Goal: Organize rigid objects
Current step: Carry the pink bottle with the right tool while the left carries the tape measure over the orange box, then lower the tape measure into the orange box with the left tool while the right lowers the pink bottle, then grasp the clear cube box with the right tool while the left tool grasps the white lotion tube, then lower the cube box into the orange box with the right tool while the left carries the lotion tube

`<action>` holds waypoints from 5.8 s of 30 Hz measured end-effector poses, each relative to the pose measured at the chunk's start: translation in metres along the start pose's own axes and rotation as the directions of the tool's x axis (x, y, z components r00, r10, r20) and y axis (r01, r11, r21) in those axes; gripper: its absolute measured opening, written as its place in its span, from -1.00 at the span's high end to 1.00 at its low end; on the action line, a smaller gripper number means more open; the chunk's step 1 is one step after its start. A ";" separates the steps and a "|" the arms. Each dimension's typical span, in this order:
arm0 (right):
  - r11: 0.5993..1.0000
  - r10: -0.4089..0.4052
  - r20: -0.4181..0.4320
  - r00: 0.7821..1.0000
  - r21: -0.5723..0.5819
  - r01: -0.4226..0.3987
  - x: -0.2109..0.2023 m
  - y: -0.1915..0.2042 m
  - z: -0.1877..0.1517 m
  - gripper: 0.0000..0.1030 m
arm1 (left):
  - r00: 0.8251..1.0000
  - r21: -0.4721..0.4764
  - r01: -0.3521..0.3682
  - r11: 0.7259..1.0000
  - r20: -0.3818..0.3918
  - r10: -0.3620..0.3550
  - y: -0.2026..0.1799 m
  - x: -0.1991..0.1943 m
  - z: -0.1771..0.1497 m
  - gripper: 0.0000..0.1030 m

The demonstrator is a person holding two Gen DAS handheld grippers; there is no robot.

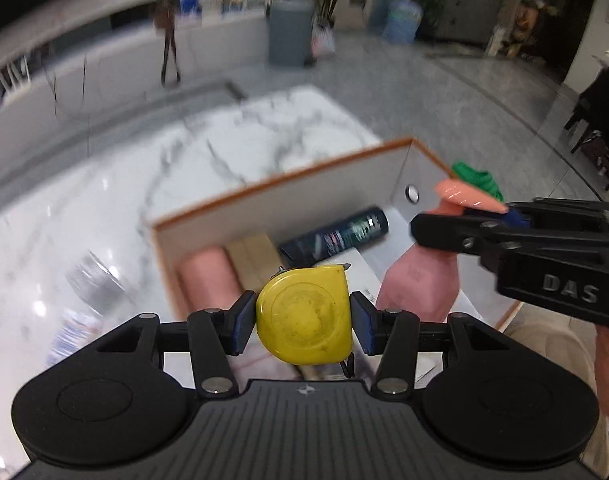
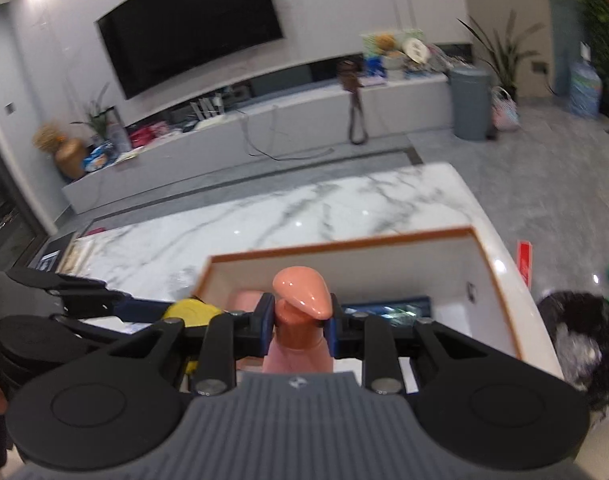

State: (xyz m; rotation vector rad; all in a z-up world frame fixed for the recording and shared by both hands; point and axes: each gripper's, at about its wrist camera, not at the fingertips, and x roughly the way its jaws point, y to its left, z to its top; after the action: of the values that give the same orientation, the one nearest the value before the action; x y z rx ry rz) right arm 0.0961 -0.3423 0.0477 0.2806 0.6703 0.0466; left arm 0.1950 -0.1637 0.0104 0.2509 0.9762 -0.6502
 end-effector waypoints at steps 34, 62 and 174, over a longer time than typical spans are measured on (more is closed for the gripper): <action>0.992 -0.101 -0.160 0.982 -0.086 0.088 0.092 -0.069 0.009 0.52 | 0.981 -0.230 -0.081 0.970 -0.189 0.038 0.018 0.104 0.006 -0.29; 0.982 -0.154 -0.186 0.970 -0.138 0.129 0.094 -0.049 0.005 0.12 | 0.998 -0.166 0.009 0.986 -0.061 -0.019 0.015 0.054 -0.002 -0.21; 0.964 -0.052 -0.165 0.985 -0.265 0.007 -0.021 0.029 0.029 0.11 | 0.944 -0.009 0.066 0.998 0.326 -0.059 0.015 -0.092 -0.030 0.66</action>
State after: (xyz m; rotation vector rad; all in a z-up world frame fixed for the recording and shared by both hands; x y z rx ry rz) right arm 0.0990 -0.3240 0.0905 0.0093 0.8295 0.1314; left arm 0.1477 -0.1014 0.0689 0.0901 0.6738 -0.7137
